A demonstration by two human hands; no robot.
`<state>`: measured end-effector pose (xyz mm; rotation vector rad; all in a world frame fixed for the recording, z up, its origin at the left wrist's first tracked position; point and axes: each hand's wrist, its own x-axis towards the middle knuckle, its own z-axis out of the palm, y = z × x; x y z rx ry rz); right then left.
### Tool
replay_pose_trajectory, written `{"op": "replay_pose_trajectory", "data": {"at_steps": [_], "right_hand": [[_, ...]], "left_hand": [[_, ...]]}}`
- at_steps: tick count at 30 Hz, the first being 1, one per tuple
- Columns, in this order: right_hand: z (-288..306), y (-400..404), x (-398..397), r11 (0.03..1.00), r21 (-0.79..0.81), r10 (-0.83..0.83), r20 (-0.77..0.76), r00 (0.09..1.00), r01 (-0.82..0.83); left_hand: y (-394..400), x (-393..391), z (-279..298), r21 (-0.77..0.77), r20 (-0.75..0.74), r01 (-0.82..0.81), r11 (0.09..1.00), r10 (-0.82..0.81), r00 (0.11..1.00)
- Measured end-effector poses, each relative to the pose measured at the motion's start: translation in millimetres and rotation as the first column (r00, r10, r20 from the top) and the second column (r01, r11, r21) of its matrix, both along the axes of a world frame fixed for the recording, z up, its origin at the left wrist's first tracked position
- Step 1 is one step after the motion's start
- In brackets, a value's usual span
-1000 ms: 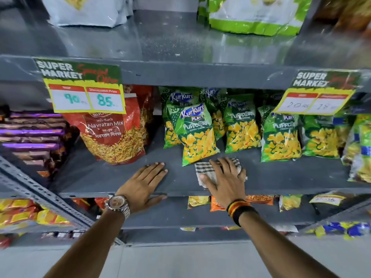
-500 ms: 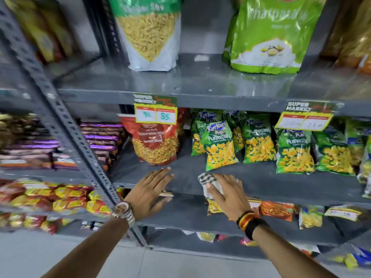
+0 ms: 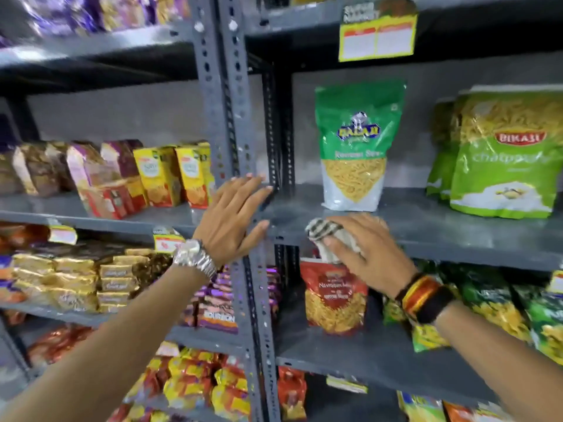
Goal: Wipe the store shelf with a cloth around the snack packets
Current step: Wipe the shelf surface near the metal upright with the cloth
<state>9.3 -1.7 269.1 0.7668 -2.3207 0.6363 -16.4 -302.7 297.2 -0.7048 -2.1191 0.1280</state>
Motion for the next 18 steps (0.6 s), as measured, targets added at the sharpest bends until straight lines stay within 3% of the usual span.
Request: {"op": "replay_pose_trajectory", "data": {"at_steps": [3, 7, 14, 18], "right_hand": [[39.6, -30.0, -43.3, 0.996, 0.025, -0.084, -0.022, 0.996, 0.085], [70.0, -60.5, -106.8, 0.97, 0.099, -0.229, 0.059, 0.972, 0.223], [80.7, -111.2, -182.5, 0.934, 0.292, -0.224, 0.025, 0.974, 0.207], [78.1, -123.8, -224.0, 0.93, 0.306, -0.234, 0.063, 0.97, 0.204]], "left_hand": [[-14.5, -30.3, 57.4, -0.129, -0.095, -0.008, 0.992, -0.004, 0.996], [-16.2, -67.4, 99.5, -0.232, -0.18, -0.05, 0.971, 0.008, 0.984], [-18.4, -100.4, 93.4, -0.239, -0.307, -0.116, 0.964, 0.038, 0.951], [-18.8, -105.9, 91.3, -0.234, -0.322, -0.101, 0.967, 0.022, 0.947]]}}
